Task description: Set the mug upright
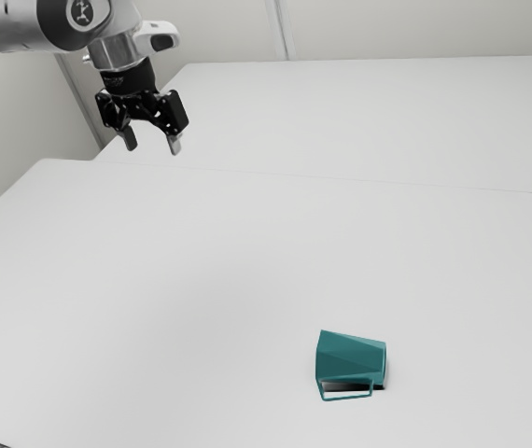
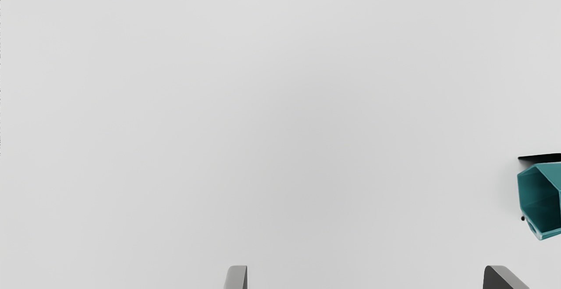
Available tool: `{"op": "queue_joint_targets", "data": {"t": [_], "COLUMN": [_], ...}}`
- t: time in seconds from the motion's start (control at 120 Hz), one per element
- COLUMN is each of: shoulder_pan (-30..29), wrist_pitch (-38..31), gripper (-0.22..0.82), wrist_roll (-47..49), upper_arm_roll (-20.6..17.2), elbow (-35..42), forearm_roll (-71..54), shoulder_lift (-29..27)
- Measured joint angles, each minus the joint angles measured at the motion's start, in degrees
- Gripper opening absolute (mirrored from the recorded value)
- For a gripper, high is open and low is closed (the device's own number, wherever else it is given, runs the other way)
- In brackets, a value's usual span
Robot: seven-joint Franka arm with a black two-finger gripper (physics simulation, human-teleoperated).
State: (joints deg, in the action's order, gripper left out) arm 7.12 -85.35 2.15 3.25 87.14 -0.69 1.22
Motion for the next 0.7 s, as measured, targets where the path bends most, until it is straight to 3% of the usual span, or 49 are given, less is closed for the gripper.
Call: {"op": "queue_joint_targets", "data": {"t": [0.275, 0.7], "shoulder_pan": [-1.9, -4.8], "wrist_pitch": [-2.2, -18.1], "gripper": [0.59, 0.58], "wrist_roll": [-0.1, -7.0], "upper_arm_roll": [-0.1, -0.6], "elbow": [0.9, 17.9], "forearm_roll": [1.4, 20.0], "shoulder_lift": [0.0, -3.1]}}
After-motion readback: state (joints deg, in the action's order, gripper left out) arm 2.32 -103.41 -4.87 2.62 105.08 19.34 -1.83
